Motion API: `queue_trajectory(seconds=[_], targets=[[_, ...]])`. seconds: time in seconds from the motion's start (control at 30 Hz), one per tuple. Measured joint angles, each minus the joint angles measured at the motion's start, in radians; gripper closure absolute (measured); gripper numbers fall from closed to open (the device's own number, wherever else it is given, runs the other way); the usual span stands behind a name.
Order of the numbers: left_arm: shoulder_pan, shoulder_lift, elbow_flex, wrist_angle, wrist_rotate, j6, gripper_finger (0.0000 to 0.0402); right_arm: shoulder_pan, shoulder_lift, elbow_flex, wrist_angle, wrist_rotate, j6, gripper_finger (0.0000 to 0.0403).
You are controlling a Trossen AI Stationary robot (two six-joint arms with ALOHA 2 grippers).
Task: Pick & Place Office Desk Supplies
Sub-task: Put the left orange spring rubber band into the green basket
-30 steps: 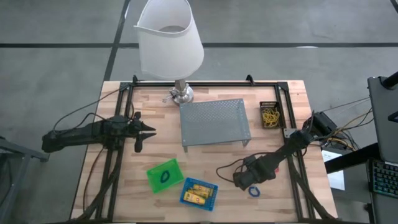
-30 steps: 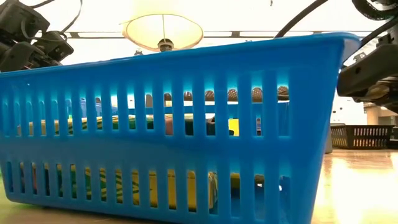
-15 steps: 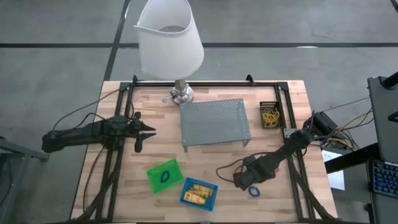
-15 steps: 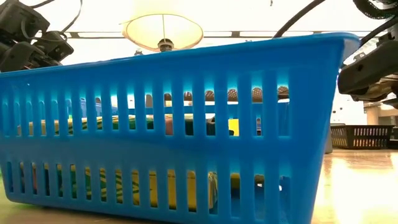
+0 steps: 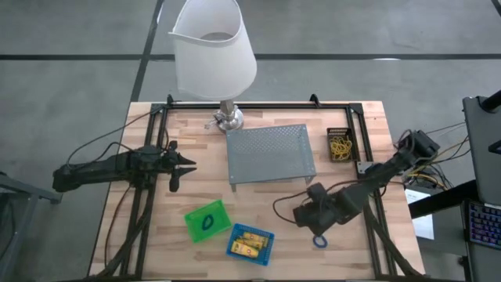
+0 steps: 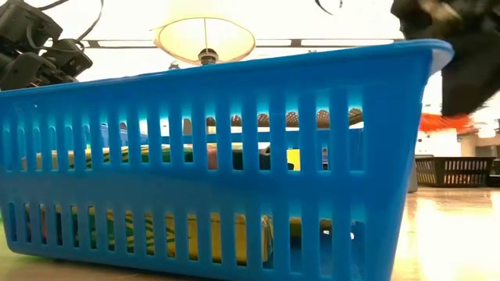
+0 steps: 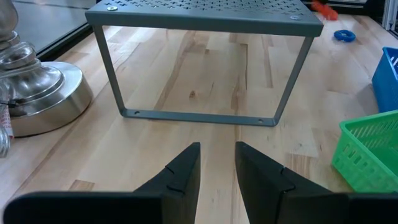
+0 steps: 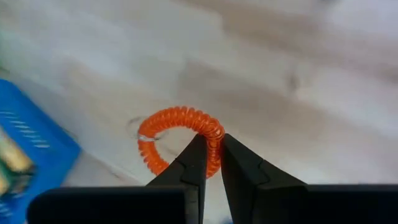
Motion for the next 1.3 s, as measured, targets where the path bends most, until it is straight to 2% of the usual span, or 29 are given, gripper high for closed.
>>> queue_trajectory(seconds=[0.23,0.33,0.43,0.5,0.6,0.87,1.07,1.3], targets=[[0.0,0.0,0.0,0.0,0.0,0.0,0.0295,-0.004,-0.058,0.001,0.033,0.349,-0.275,0.0369],[0.0,0.0,0.0,0.0,0.0,0.0,0.0295,-0.004,-0.069,0.001,0.121,0.496,-0.457,0.0369],[0.0,0.0,0.0,0.0,0.0,0.0,0.0295,-0.018,-0.074,0.001,0.273,0.575,-0.695,0.0369],[0.0,0.0,0.0,0.0,0.0,0.0,0.0295,-0.038,-0.074,0.001,0.39,0.57,-0.874,0.0369],[0.0,0.0,0.0,0.0,0.0,0.0,0.0295,-0.081,-0.075,0.001,0.528,0.481,-1.069,0.0369],[0.0,0.0,0.0,0.0,0.0,0.0,0.0295,-0.19,-0.075,0.0,0.738,0.241,-1.398,0.0369],[0.0,0.0,0.0,0.0,0.0,0.0,0.0295,-0.235,-0.022,-0.002,0.89,0.114,-1.555,0.0369],[0.0,0.006,0.0,0.0,0.0,0.0,0.0295,-0.235,0.129,-0.003,1.127,0.105,-1.646,0.0369]])
